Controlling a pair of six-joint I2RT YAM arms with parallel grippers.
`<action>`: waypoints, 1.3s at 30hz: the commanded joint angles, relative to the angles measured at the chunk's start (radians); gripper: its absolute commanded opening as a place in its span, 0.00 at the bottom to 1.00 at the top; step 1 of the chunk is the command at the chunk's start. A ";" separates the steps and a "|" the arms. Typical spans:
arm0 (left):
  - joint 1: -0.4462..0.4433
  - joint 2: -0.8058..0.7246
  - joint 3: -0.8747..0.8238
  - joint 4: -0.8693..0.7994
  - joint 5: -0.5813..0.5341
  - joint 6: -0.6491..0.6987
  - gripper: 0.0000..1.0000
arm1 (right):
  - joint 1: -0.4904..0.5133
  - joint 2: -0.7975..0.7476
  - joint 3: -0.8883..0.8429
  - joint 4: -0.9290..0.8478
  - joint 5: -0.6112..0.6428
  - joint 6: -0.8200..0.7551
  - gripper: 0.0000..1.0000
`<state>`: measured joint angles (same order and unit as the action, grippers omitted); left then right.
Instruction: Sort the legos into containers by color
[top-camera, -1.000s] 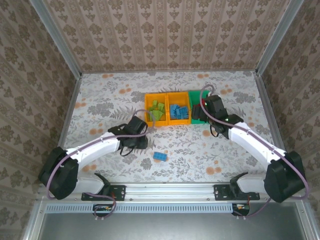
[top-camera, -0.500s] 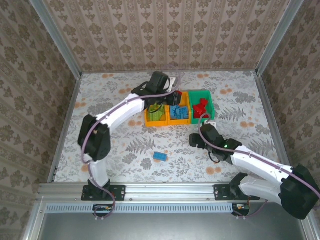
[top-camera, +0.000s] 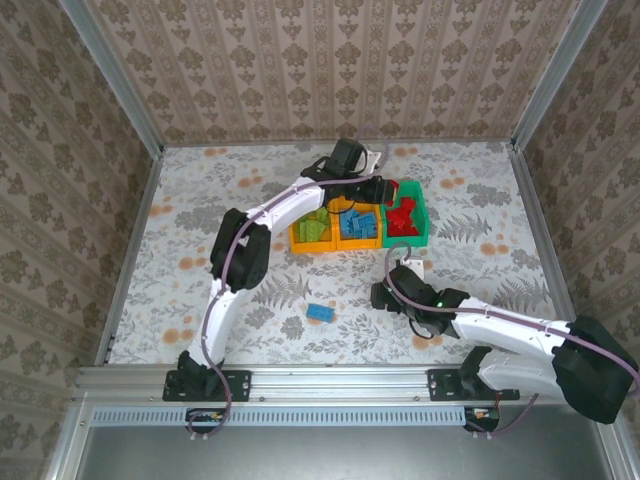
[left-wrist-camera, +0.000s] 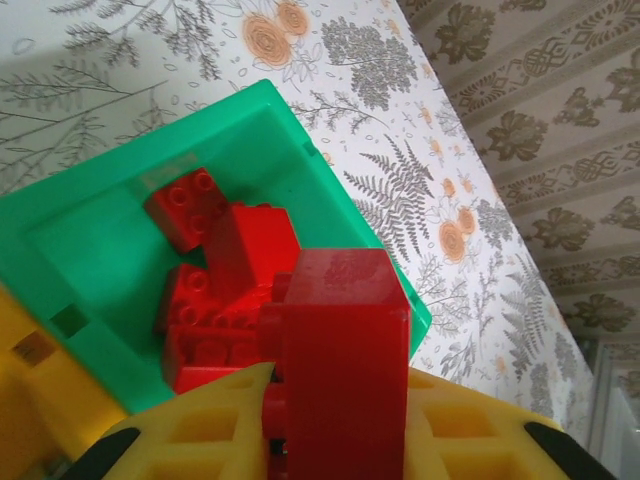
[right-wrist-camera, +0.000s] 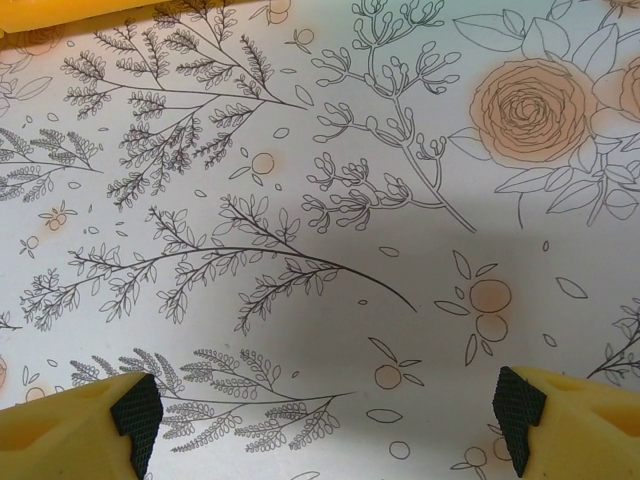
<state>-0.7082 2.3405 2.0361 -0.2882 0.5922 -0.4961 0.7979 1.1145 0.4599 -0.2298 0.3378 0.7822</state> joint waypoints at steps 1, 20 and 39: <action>-0.005 0.032 0.063 0.056 0.068 -0.074 0.29 | 0.011 0.010 -0.006 0.018 0.039 0.032 0.89; 0.008 -0.067 -0.052 0.086 -0.010 -0.136 1.00 | 0.135 0.137 0.123 0.054 -0.075 -0.339 0.92; 0.230 -0.472 -0.626 0.332 -0.003 -0.255 1.00 | 0.253 0.588 0.466 0.002 -0.246 -0.733 0.90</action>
<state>-0.4908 1.9263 1.4582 -0.0044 0.5789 -0.7280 1.0435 1.6608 0.8848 -0.1802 0.1265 0.1066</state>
